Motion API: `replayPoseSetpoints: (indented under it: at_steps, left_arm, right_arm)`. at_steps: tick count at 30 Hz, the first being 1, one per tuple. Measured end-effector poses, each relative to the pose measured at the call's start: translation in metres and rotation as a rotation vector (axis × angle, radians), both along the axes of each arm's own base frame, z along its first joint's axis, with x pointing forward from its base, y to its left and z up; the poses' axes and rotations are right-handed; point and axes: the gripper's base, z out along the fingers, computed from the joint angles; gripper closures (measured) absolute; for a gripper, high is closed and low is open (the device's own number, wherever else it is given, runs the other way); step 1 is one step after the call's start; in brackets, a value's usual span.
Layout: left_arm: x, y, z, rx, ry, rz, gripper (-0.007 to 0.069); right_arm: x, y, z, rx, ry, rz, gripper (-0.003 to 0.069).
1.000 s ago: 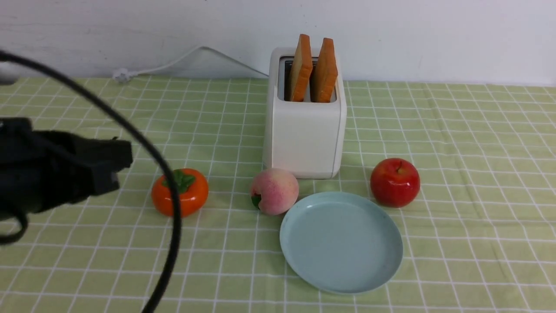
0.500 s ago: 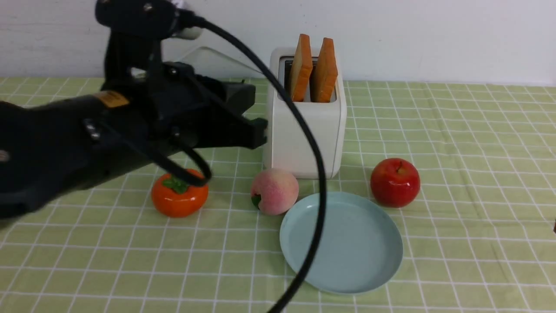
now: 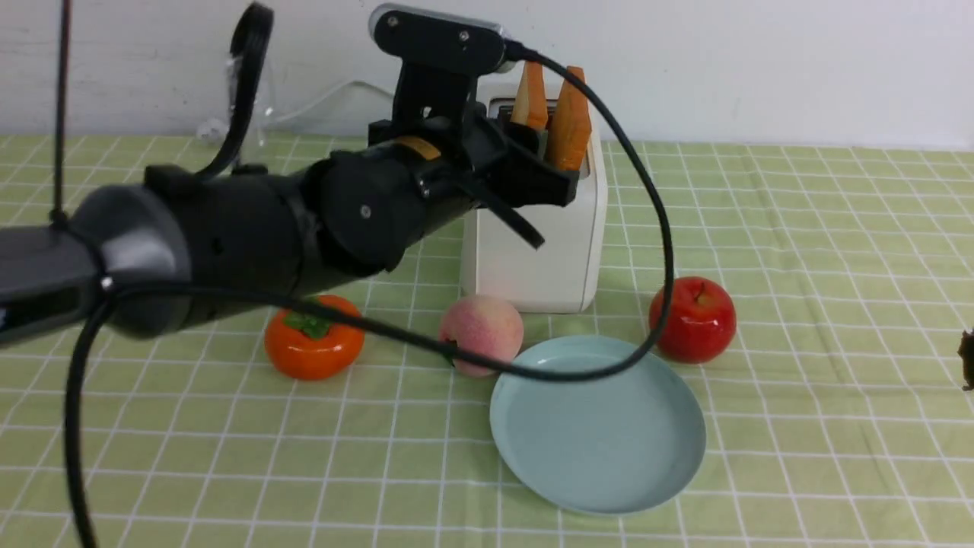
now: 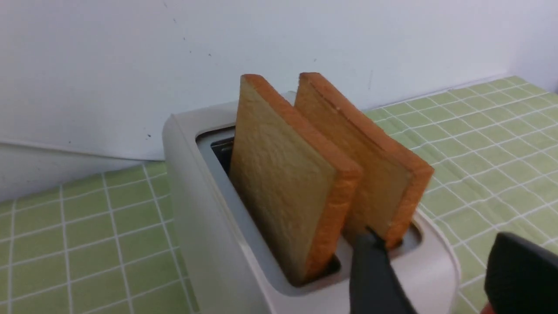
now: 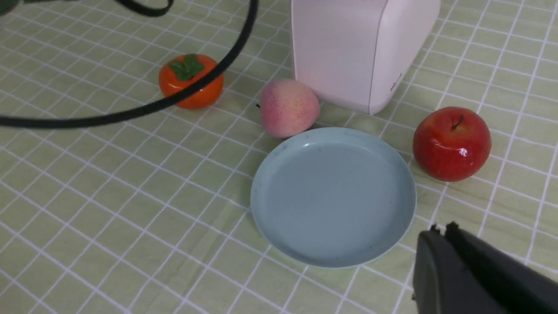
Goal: Take toasted bread from bread machine on green coffee tablecloth place on plate.
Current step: 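Reach for a toast slice standing in the toaster with the left gripper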
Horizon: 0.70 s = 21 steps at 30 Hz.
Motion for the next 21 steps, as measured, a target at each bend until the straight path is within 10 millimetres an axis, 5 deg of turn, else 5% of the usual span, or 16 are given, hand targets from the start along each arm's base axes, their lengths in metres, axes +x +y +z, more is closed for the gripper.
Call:
replayPoseSetpoints:
  at_steps: [7, 21]
  left_arm:
    - [0.039, -0.002, -0.009, -0.040, 0.028, 0.035, 0.0241]
    - [0.051, -0.011, -0.016, -0.046, 0.011, 0.021, 0.0241]
  right_arm:
    - [0.000, 0.000, 0.000, -0.001, -0.001, -0.001, 0.0634]
    - [0.002, -0.001, 0.002, 0.004, -0.025, -0.017, 0.0625]
